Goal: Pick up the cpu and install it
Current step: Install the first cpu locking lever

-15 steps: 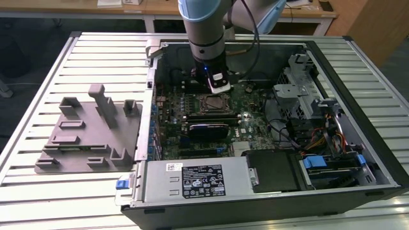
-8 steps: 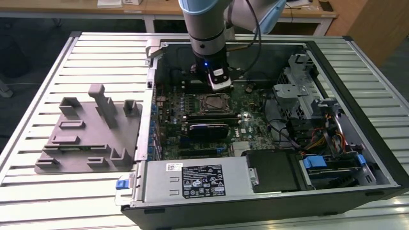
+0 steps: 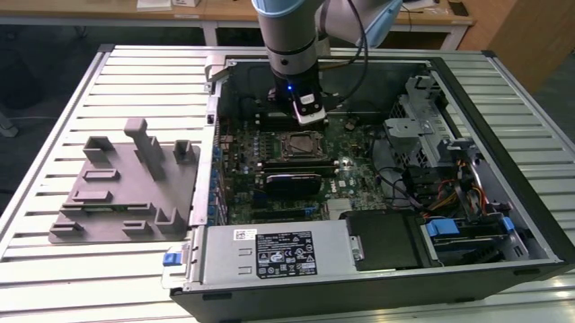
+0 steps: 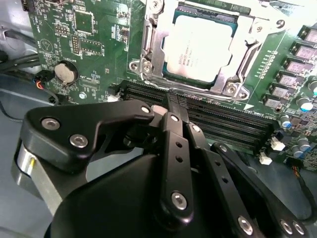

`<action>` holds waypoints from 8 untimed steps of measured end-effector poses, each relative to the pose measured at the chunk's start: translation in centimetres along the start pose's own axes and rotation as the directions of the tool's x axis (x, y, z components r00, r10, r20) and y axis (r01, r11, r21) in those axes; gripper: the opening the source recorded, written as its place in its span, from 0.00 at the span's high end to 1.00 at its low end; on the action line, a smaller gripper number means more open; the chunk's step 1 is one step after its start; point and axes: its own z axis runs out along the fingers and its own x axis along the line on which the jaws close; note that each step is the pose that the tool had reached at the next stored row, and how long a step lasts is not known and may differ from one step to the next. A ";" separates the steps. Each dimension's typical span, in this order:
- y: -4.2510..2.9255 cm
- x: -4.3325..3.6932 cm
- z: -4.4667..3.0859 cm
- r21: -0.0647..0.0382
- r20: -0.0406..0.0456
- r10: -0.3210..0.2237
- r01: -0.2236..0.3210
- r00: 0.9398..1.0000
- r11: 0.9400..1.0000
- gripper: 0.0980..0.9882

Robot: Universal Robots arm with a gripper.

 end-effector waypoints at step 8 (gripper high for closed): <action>0.03 0.02 0.06 0.074 0.016 -0.015 0.013 1.000 0.997 0.99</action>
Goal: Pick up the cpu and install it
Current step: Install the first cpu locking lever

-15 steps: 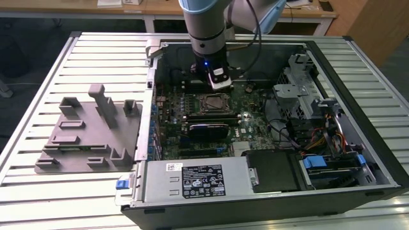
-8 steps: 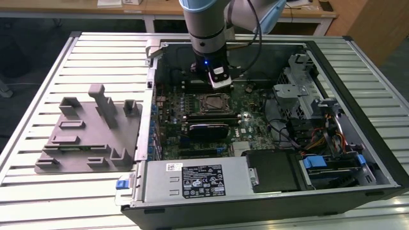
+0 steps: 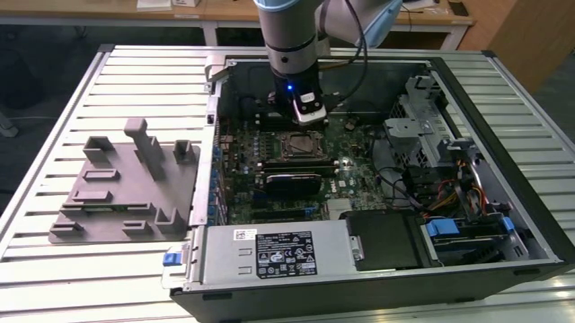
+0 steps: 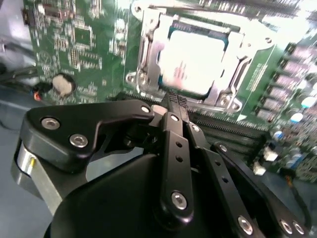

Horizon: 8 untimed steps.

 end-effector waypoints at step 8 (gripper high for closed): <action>0.04 -0.20 0.09 0.101 -0.037 -0.009 0.013 0.999 0.995 0.99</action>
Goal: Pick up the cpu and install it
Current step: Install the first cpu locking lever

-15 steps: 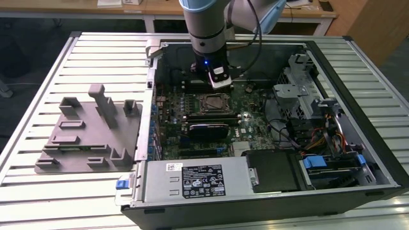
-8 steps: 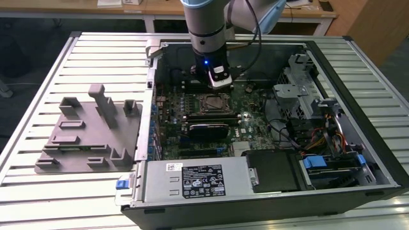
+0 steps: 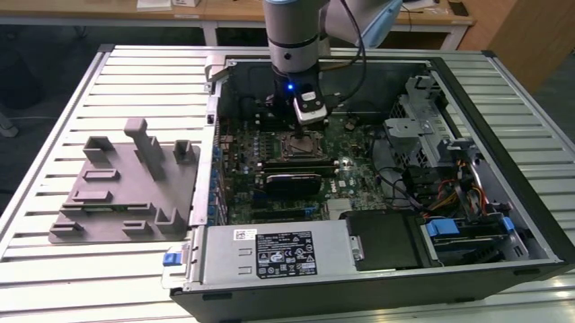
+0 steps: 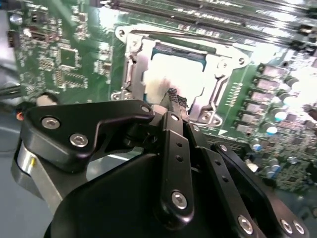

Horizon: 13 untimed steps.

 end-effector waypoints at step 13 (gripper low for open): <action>-0.91 -1.01 0.14 0.020 -0.054 0.005 -0.004 0.999 1.000 0.99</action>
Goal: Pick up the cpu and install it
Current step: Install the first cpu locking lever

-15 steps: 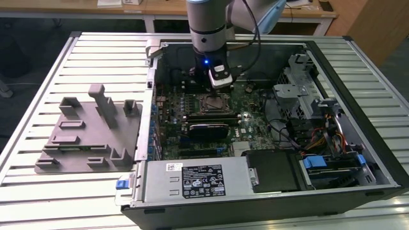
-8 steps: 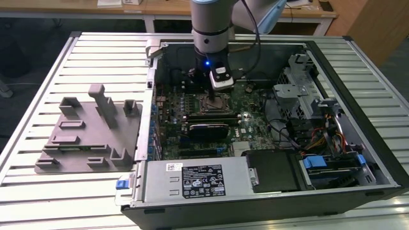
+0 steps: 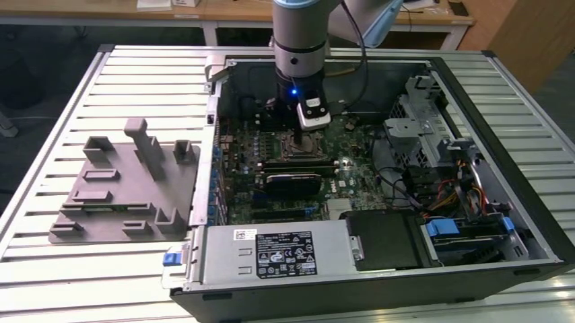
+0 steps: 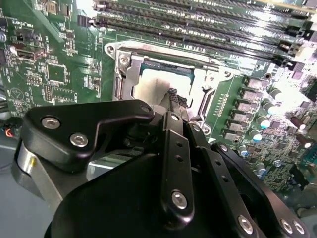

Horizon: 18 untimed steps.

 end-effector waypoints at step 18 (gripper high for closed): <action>0.20 -0.58 -0.11 -0.002 -0.002 -0.065 0.065 0.998 0.998 0.99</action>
